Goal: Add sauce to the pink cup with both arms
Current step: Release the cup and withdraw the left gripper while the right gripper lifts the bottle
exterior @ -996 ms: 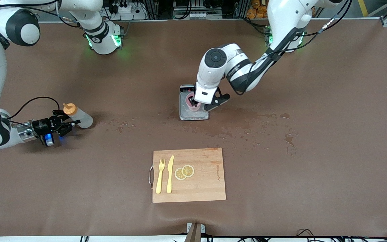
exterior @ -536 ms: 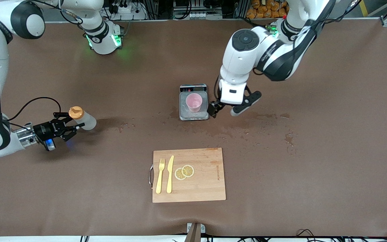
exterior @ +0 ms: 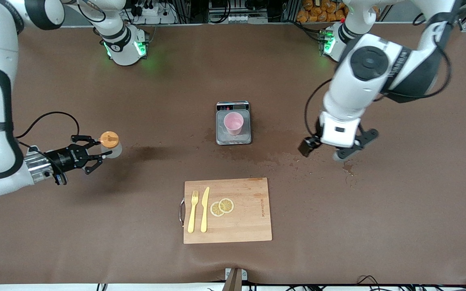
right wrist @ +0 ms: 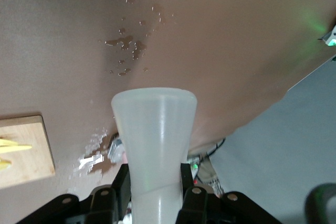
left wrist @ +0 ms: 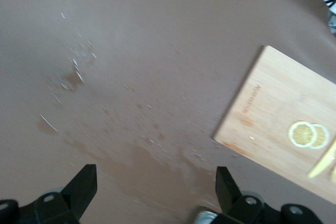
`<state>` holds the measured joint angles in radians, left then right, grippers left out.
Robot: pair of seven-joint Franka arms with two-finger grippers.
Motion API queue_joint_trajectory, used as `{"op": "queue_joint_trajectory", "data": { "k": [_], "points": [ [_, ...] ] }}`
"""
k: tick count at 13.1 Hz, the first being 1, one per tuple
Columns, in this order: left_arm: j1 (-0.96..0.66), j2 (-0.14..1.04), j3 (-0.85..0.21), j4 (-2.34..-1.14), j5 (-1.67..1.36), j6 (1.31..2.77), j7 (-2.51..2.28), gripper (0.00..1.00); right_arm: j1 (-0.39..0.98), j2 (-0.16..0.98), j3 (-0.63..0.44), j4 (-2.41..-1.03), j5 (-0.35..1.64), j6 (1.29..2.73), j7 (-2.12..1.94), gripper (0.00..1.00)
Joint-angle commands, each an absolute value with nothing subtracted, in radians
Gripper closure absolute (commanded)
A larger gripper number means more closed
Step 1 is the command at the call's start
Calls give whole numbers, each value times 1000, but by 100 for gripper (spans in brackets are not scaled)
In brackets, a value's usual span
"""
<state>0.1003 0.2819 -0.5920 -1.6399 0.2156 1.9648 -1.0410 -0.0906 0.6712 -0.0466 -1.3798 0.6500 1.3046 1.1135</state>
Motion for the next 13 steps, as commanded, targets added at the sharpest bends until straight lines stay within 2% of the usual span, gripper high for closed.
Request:
{"op": "queue_joint_trajectory", "data": {
  "k": [1, 8, 13],
  "points": [
    [179, 288, -604, -1576, 167, 1881, -919, 0, 24, 603, -54, -1399, 589, 1327, 1286, 59],
    [333, 267, -603, -1569, 167, 1833, -606, 0, 213, 600, -54, -1356, 519, 1373, 1624, 59],
    [348, 256, -598, -1569, 175, 1812, -543, 0, 348, 611, -54, -1327, 419, 1385, 1808, 60]
  ]
}}
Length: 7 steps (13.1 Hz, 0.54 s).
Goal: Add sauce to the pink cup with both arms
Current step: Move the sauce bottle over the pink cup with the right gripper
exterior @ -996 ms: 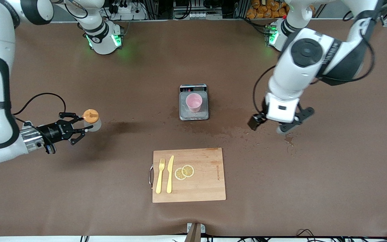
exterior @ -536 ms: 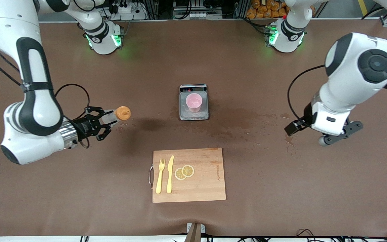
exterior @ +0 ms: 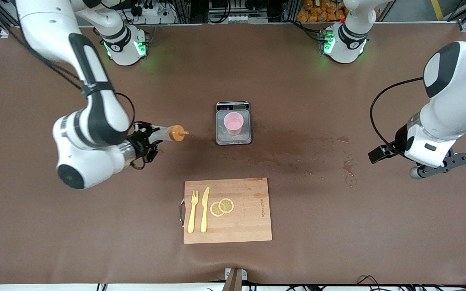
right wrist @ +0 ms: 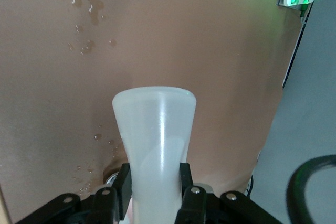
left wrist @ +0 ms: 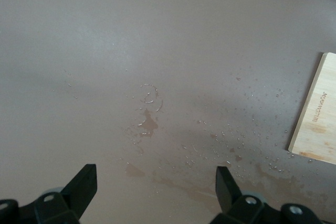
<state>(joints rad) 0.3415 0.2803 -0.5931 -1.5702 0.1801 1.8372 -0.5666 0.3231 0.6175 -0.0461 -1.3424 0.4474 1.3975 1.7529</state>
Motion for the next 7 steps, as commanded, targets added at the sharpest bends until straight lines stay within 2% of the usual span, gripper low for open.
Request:
{"op": "queue_joint_trajectory", "data": {
  "k": [1, 7],
  "points": [
    [350, 256, -598, -1569, 175, 1804, -543, 0, 373, 612, -54, -1325, 387, 1384, 1850, 59],
    [356, 216, -598, -1569, 166, 1756, -512, 0, 478, 615, -52, -1325, 255, 1376, 1986, 59]
  ]
}}
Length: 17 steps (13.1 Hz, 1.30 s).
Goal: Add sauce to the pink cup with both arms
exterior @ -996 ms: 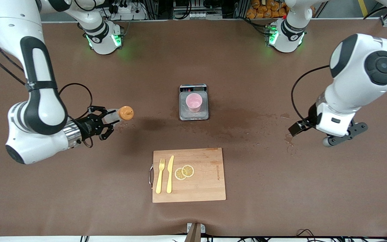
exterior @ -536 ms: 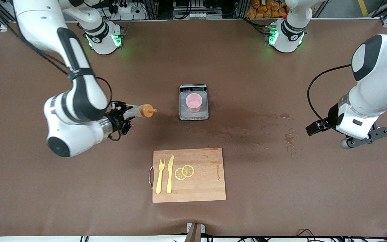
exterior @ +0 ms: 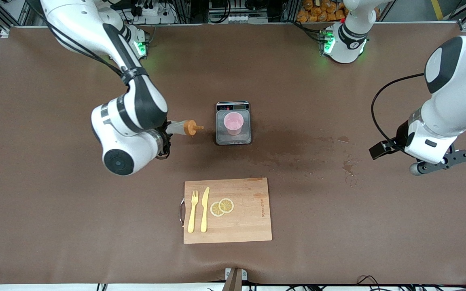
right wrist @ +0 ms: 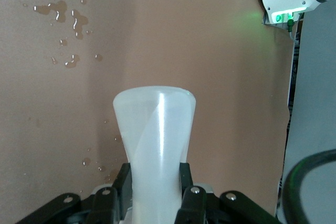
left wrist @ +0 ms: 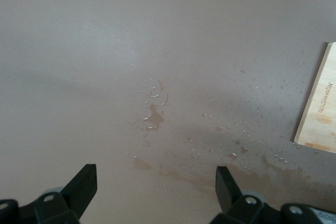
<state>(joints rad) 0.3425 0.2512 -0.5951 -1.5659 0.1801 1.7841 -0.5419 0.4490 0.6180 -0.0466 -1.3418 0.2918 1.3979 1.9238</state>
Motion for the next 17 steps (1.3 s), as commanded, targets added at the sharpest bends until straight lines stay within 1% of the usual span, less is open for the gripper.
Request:
{"op": "queue_joint_trajectory", "data": {
  "k": [1, 4, 6, 9, 11, 12, 14, 15, 17],
  "points": [
    [371, 201, -600, -1569, 166, 1756, -485, 0, 500, 615, -52, -1325, 244, 1376, 2003, 59],
    [394, 175, -604, -1560, 156, 1756, -394, 0, 555, 624, -51, -1325, 181, 1353, 2075, 59],
    [376, 157, -580, -1562, 141, 1755, -370, 0, 580, 629, -52, -1325, 154, 1344, 2114, 59],
    [218, 115, -386, -1578, 126, 1755, -302, 0, 589, 630, -52, -1319, 123, 1292, 2134, 59],
    [201, 74, -318, -1612, 36, 1756, -285, 0, 603, 634, -54, -1309, 86, 1266, 2155, 59],
    [158, 60, -277, -1617, 31, 1755, -285, 0, 613, 637, -52, -1295, 49, 1247, 2175, 59],
    [8, 43, -119, -1618, 31, 1746, -270, 0, 612, 646, -52, -1240, 21, 1192, 2181, 58],
    [-15, 40, -89, -1617, 31, 1741, -252, 0, 606, 647, -52, -1223, 21, 1175, 2181, 58],
    [-18, 28, -84, -1608, 29, 1732, -230, 0, 614, 656, -54, -1201, 20, 1157, 2184, 57]
  ]
}}
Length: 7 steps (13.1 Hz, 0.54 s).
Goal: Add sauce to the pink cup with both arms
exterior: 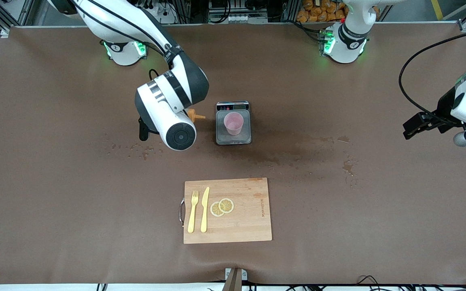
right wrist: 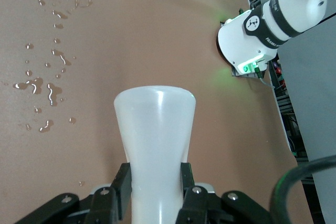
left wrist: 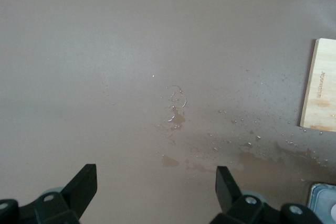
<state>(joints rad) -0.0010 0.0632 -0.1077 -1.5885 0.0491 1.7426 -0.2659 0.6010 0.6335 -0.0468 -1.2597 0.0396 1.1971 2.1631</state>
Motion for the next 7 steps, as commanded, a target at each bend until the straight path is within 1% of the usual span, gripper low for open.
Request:
{"op": "queue_joint_trajectory", "data": {
  "k": [1, 3, 4, 5, 6, 7],
  "points": [
    [-18, 25, -86, -1603, 29, 1732, -232, 0, 617, 658, -54, -1200, 20, 1157, 2186, 58],
    [-9, 25, -95, -1600, 29, 1720, -230, 0, 615, 666, -54, -1195, 18, 1157, 2186, 60],
    [-6, 25, -97, -1600, 28, 1712, -229, 0, 617, 669, -54, -1187, 18, 1157, 2186, 65],
    [-8, 25, -100, -1598, 28, 1712, -229, 0, 617, 670, -54, -1178, 20, 1157, 2186, 72],
    [-8, 23, -100, -1600, 28, 1710, -230, 0, 614, 670, -52, -1178, 21, 1158, 2186, 75],
    [-5, 21, -100, -1600, 28, 1710, -229, 0, 617, 672, -54, -1178, 20, 1163, 2186, 75]
  ]
}}
